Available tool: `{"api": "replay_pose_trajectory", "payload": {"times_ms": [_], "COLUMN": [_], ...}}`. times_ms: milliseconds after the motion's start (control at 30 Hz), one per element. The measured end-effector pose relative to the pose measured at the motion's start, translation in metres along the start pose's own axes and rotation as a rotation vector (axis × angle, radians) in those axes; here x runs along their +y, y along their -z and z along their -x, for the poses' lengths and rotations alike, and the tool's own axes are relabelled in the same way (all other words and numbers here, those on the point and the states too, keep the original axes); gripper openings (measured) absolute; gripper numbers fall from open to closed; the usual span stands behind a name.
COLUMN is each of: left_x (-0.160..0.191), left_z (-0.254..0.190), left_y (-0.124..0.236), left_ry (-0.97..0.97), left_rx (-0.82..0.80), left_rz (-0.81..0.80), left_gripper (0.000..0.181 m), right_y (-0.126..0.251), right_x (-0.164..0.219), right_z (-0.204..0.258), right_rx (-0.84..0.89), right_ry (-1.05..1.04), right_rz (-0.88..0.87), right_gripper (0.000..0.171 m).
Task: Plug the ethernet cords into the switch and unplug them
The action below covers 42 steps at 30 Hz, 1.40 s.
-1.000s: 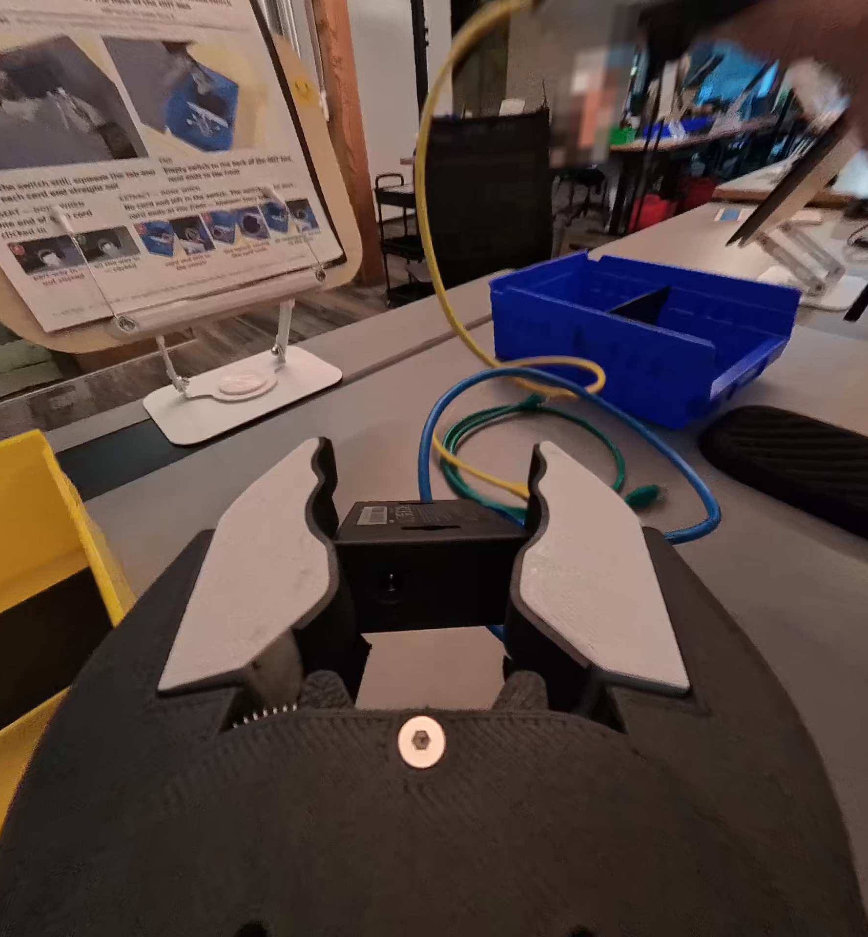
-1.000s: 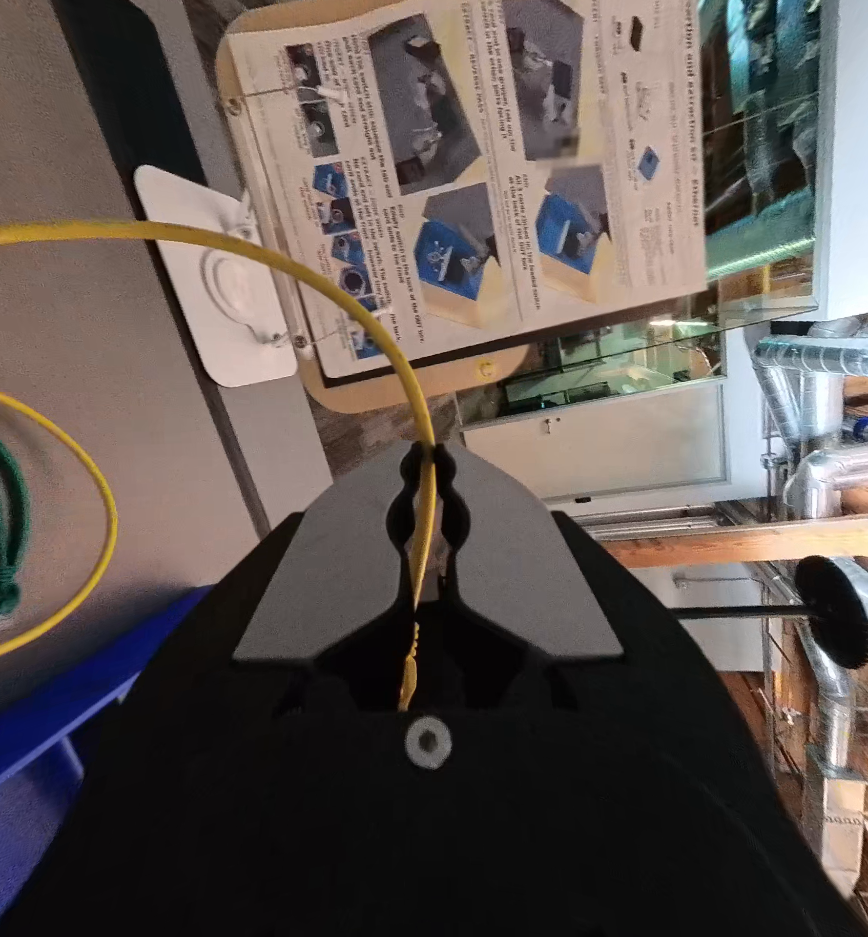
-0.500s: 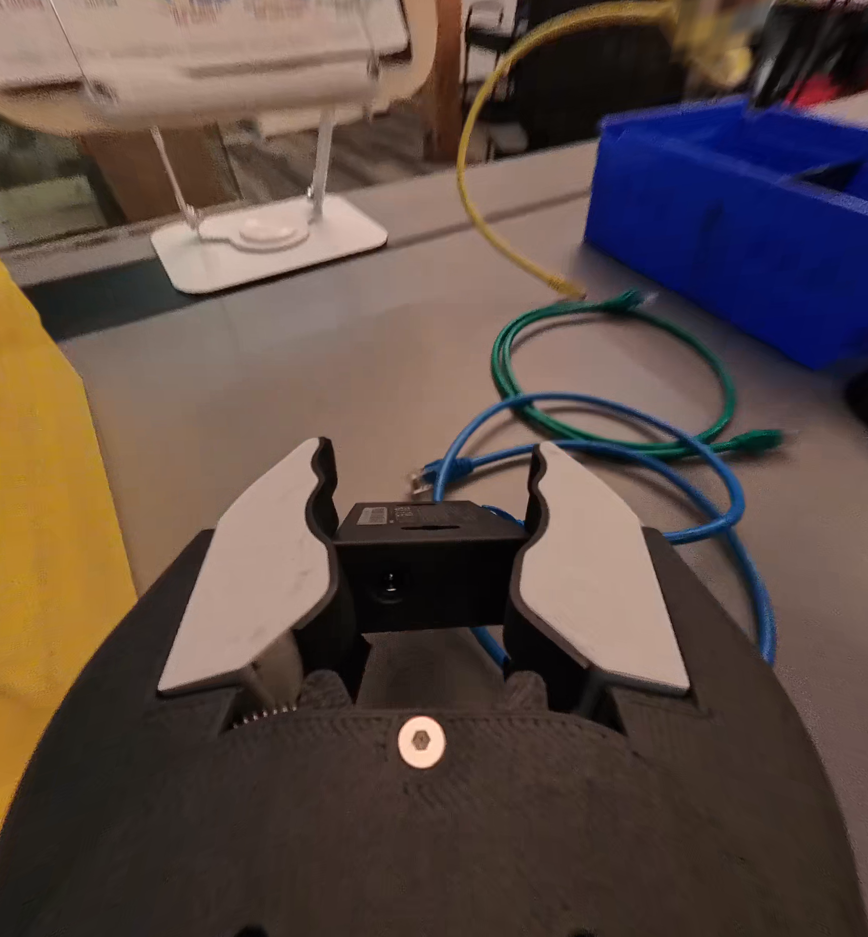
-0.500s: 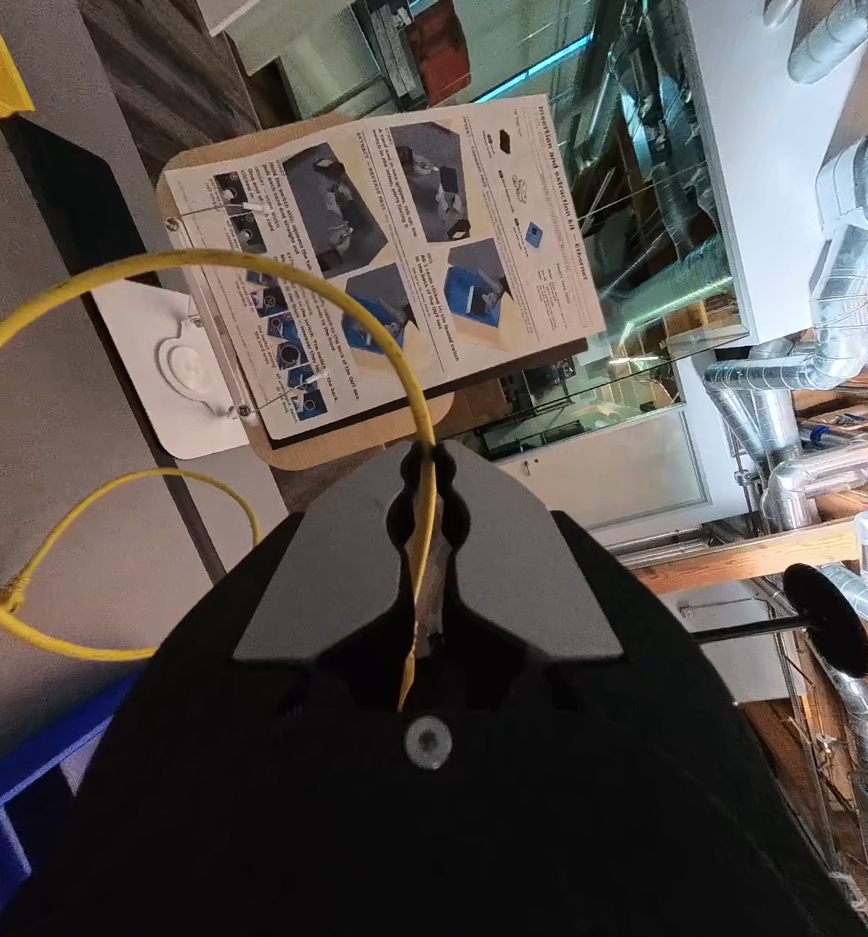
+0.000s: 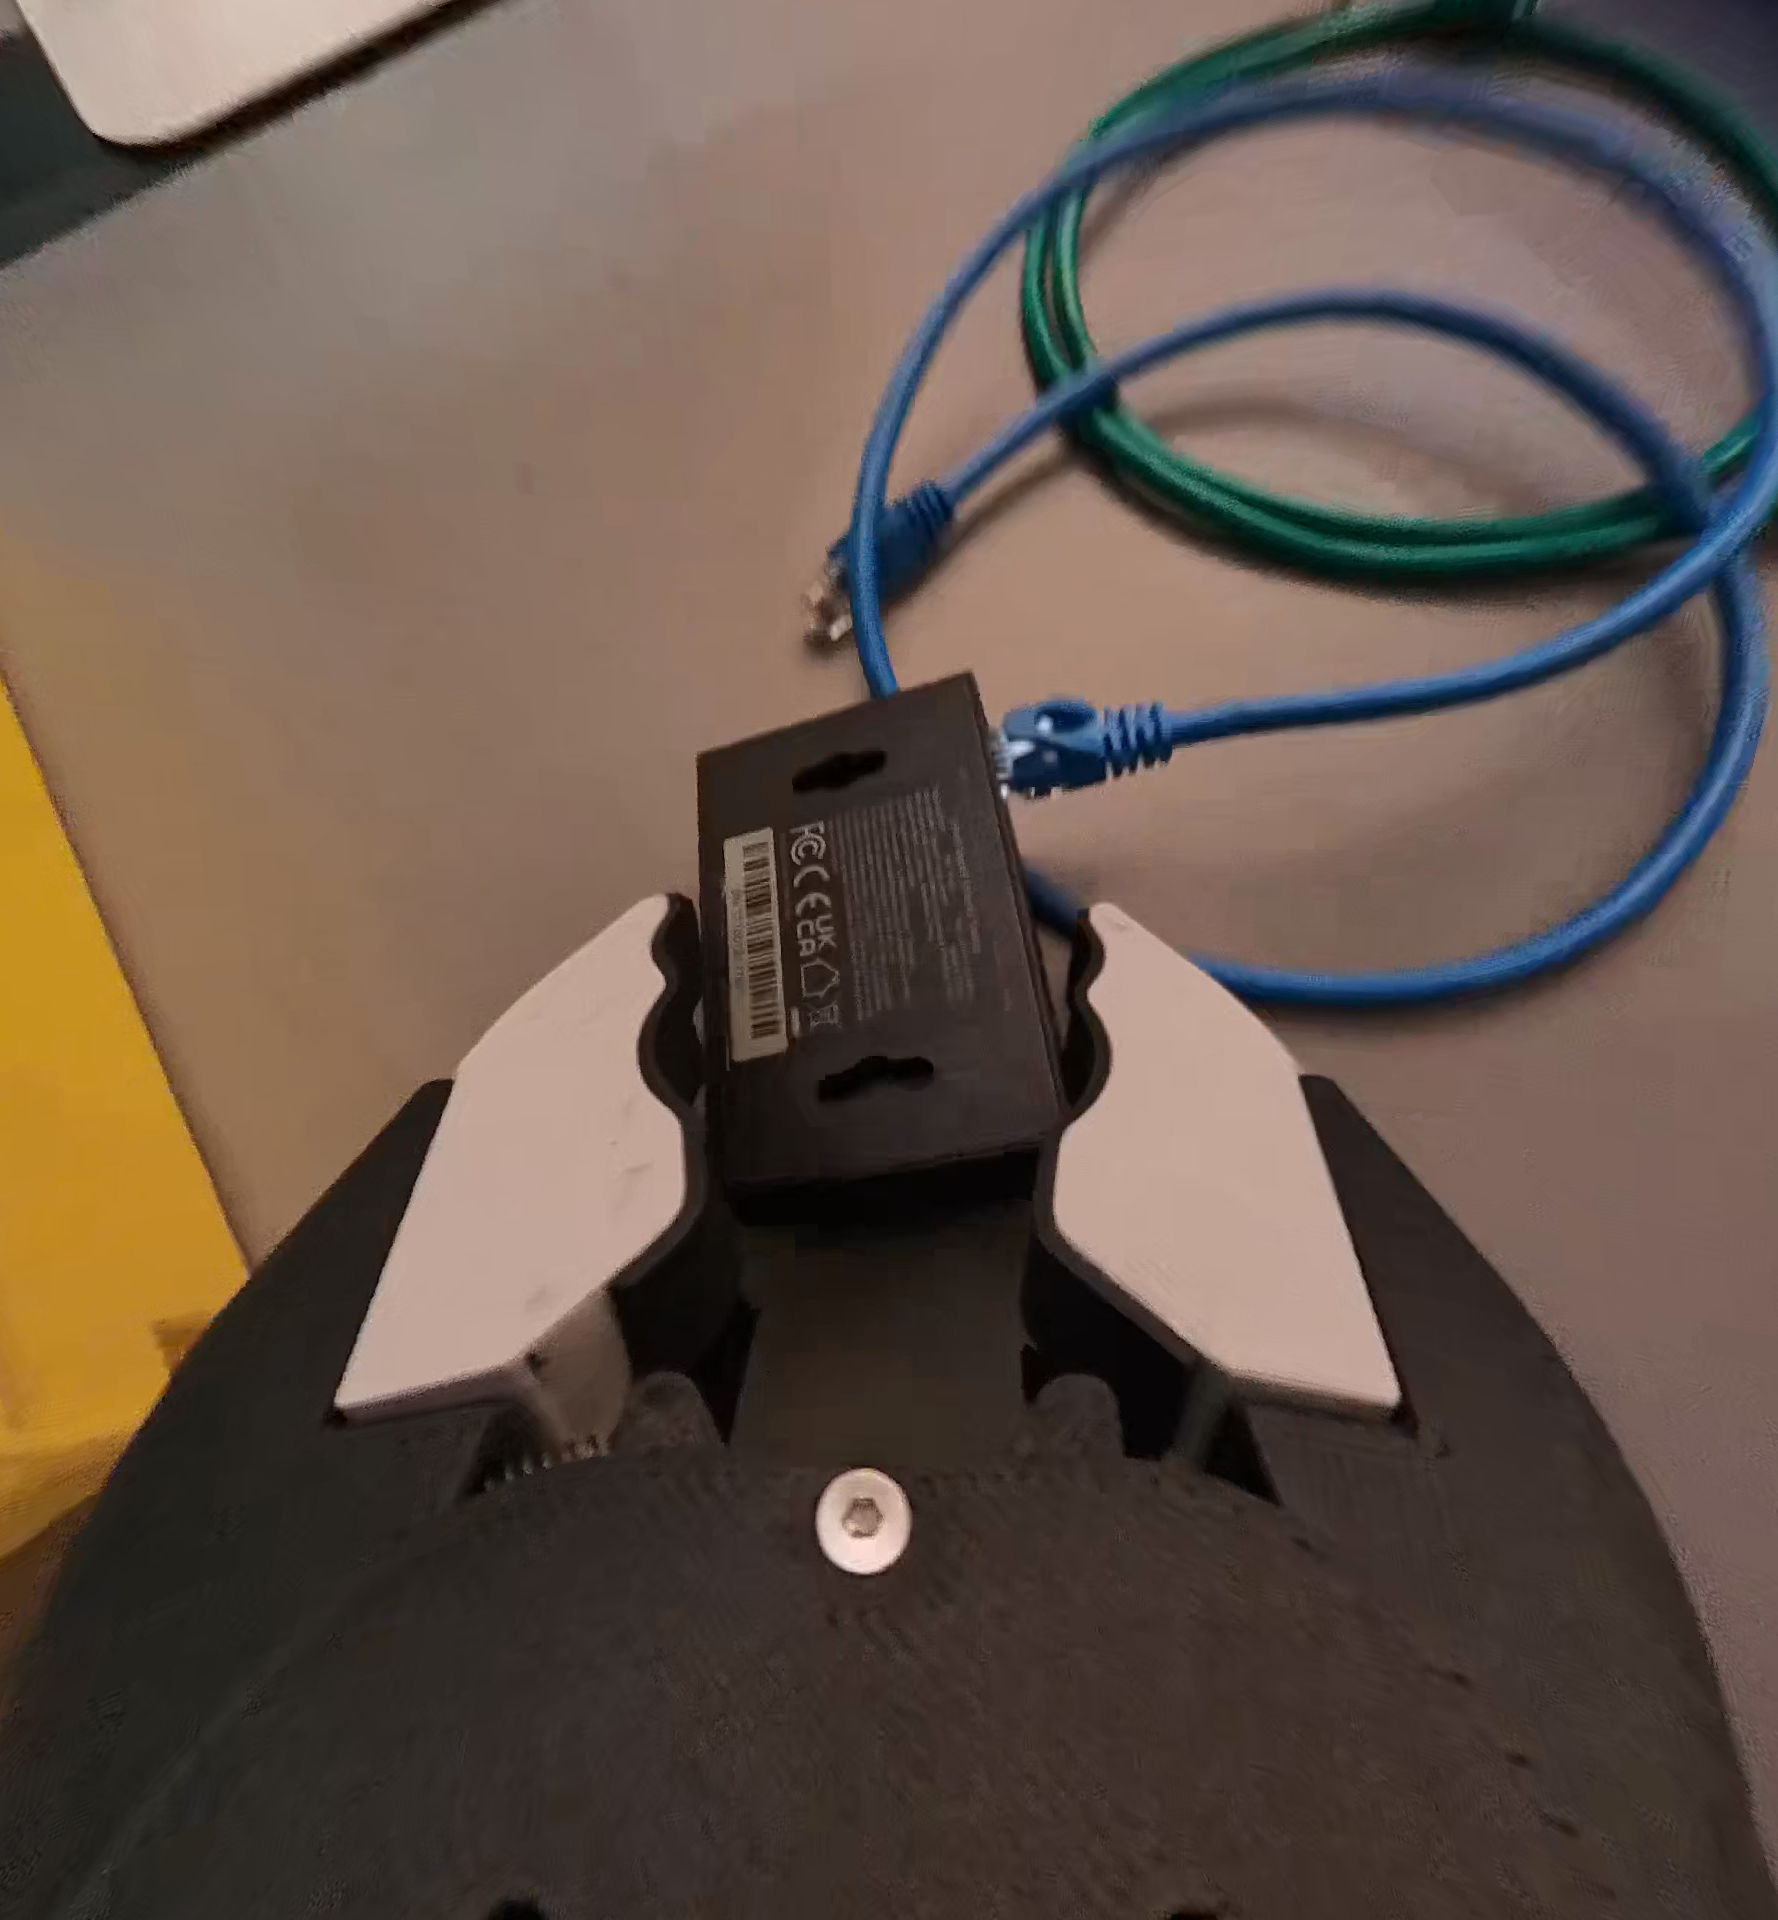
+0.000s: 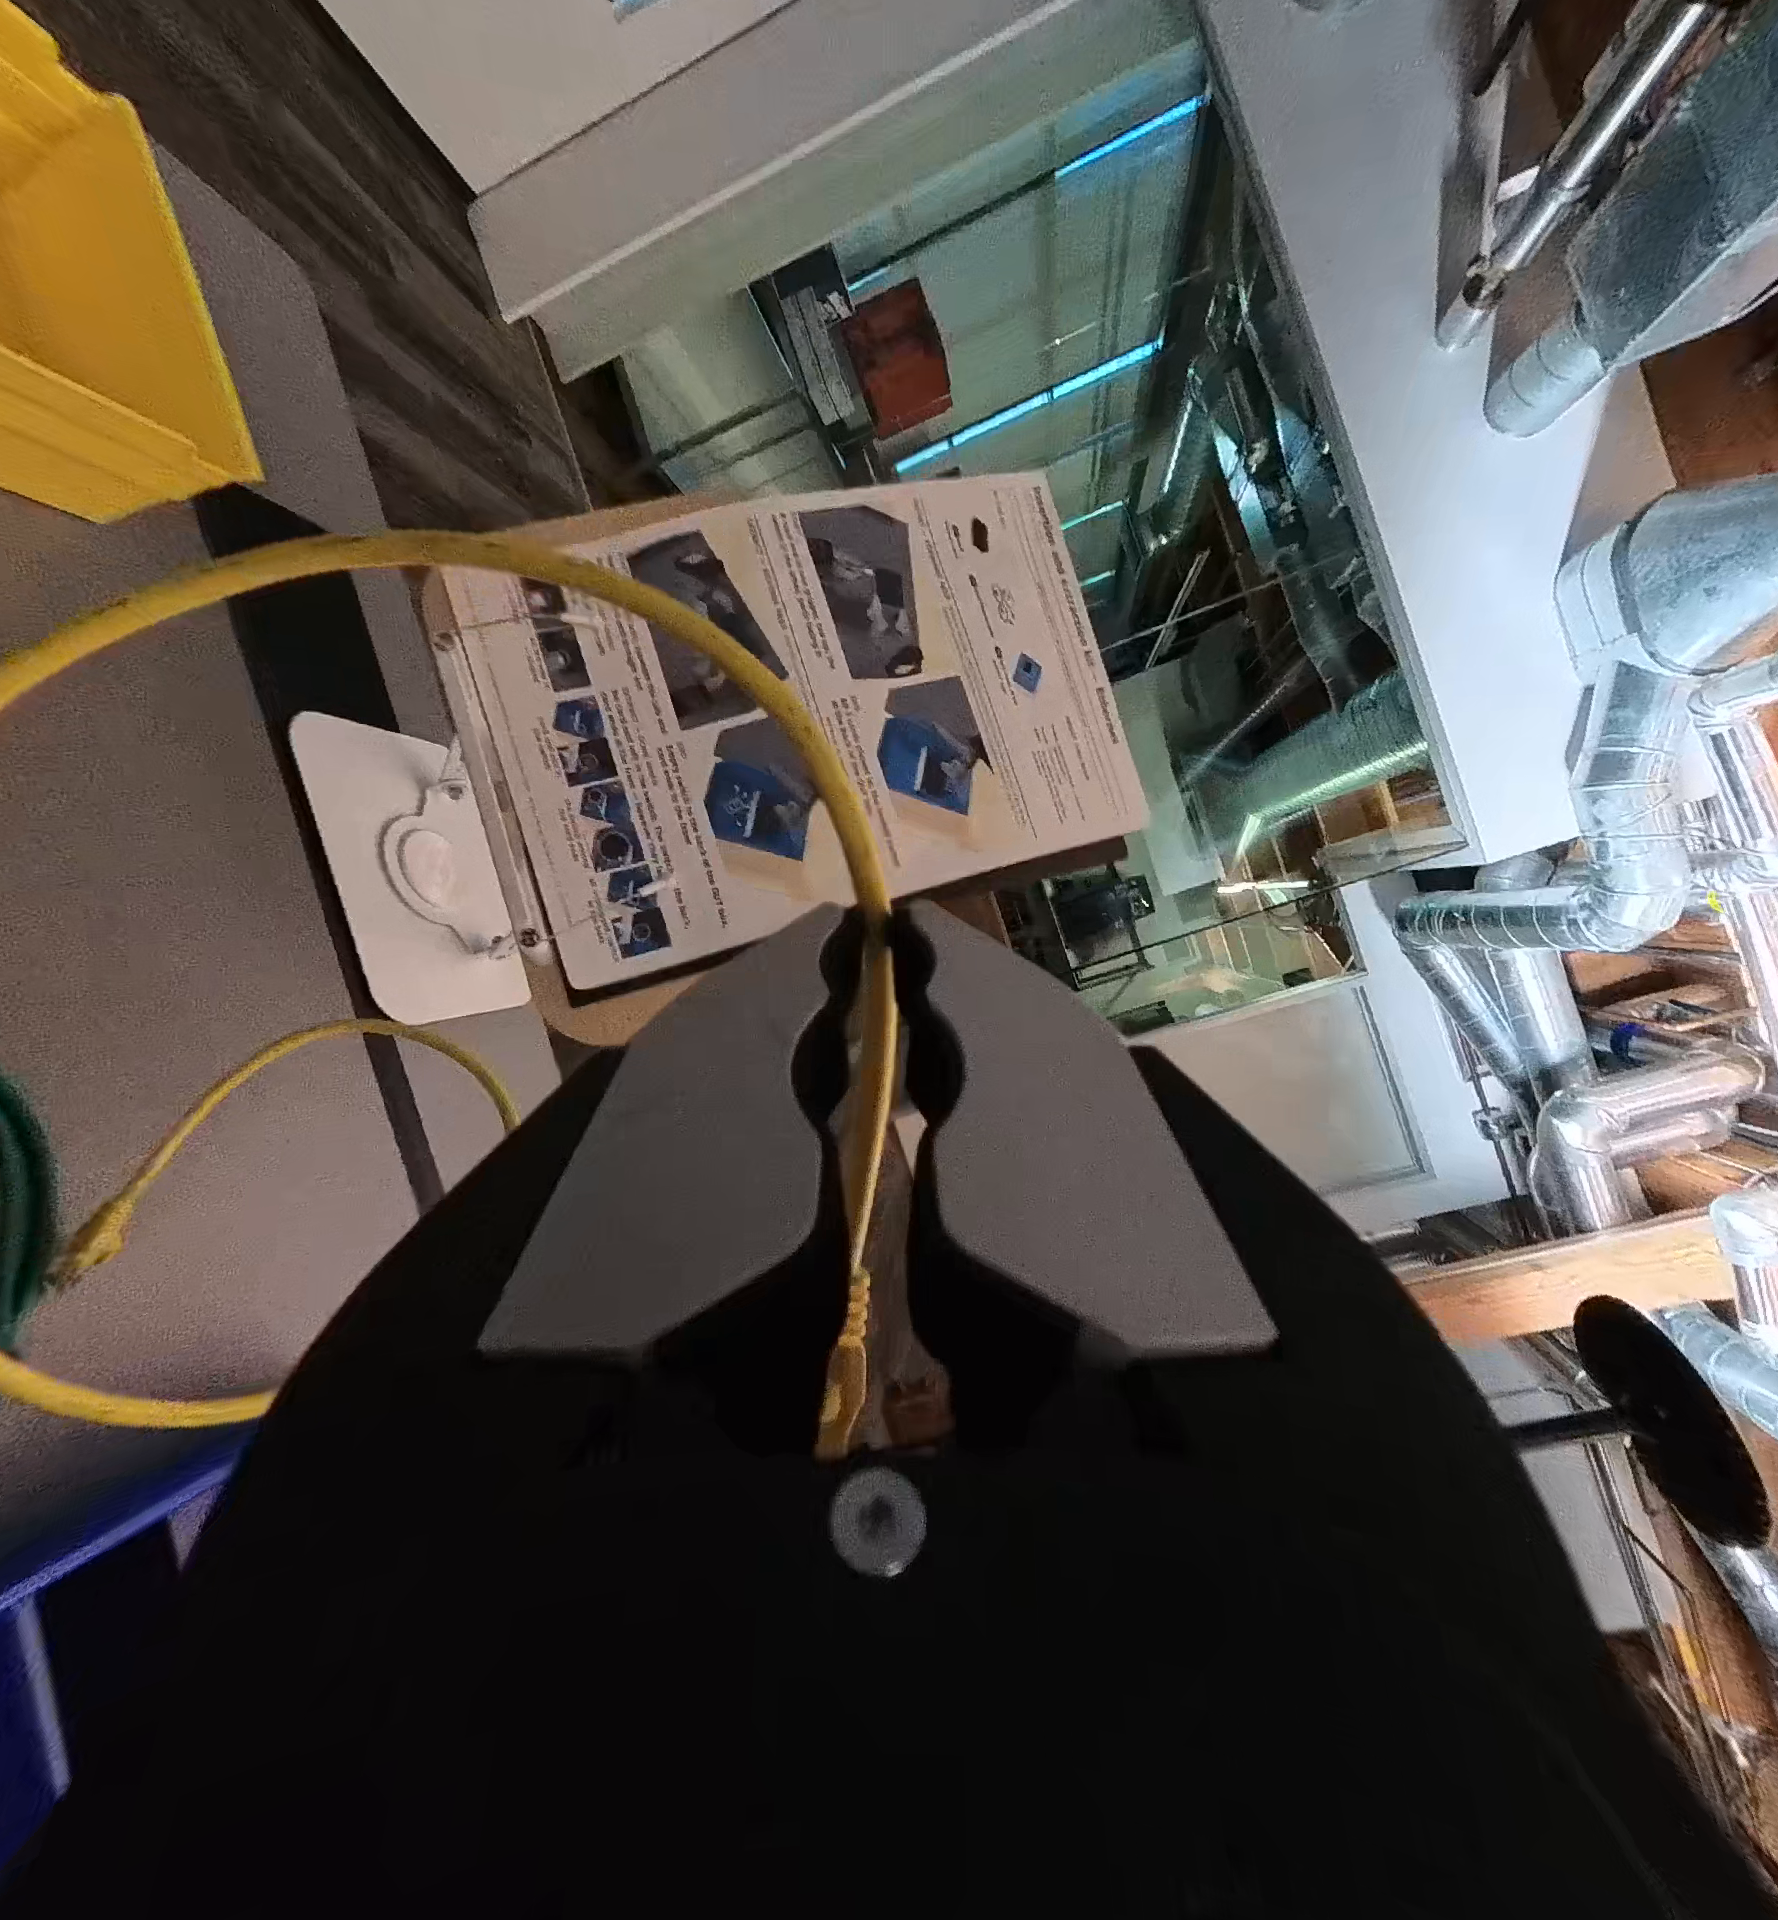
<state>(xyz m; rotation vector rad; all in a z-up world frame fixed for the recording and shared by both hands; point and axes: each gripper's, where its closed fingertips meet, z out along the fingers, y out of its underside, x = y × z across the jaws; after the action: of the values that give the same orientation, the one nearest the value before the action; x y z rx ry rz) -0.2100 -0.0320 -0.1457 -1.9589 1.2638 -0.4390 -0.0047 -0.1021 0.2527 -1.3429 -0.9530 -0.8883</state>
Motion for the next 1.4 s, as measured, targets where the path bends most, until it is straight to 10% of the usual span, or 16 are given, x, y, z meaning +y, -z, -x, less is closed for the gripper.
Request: {"api": "replay_pose_trajectory", "payload": {"times_ms": [200,533,667,1033,1233,1300,1400], "left_x": [-0.021,-0.156,-0.189,-0.207,-0.18,-0.18,-0.197], "left_z": [-0.003,-0.017,-0.021,-0.111,-0.129,-0.13,-0.122], "left_y": [0.005,0.172,0.171,0.19,0.172,0.164,0.15], "left_ry": [0.143,0.053,-0.072,0.136,-0.176,-0.192,-0.078], "left_rx": [0.11,0.556,0.676,1.746,1.432,1.359,1.243], "left_rz": [-0.101,-0.567,-0.563,-0.29,-0.174,-0.176,-0.291], "left_gripper": [0.071,0.07,0.065,0.058,0.047,0.006,0.002], "right_y": [0.002,0.022,0.043,0.07,0.045,0.037,0.022], "right_x": [-0.021,-0.065,-0.087,-0.102,-0.073,-0.065,-0.053], "right_z": [0.034,0.123,0.155,0.181,0.181,0.182,0.173], "right_rx": [-0.064,-0.212,-0.316,-0.463,-0.481,-0.495,-0.451], "right_ry": [0.037,0.132,0.094,0.159,0.191,0.184,0.103], "right_rz": [-0.072,-0.328,-0.51,-0.595,-0.457,-0.435,-0.42], "right_gripper": [0.006,0.007,0.007,0.006,0.006,0.006,0.008]}}
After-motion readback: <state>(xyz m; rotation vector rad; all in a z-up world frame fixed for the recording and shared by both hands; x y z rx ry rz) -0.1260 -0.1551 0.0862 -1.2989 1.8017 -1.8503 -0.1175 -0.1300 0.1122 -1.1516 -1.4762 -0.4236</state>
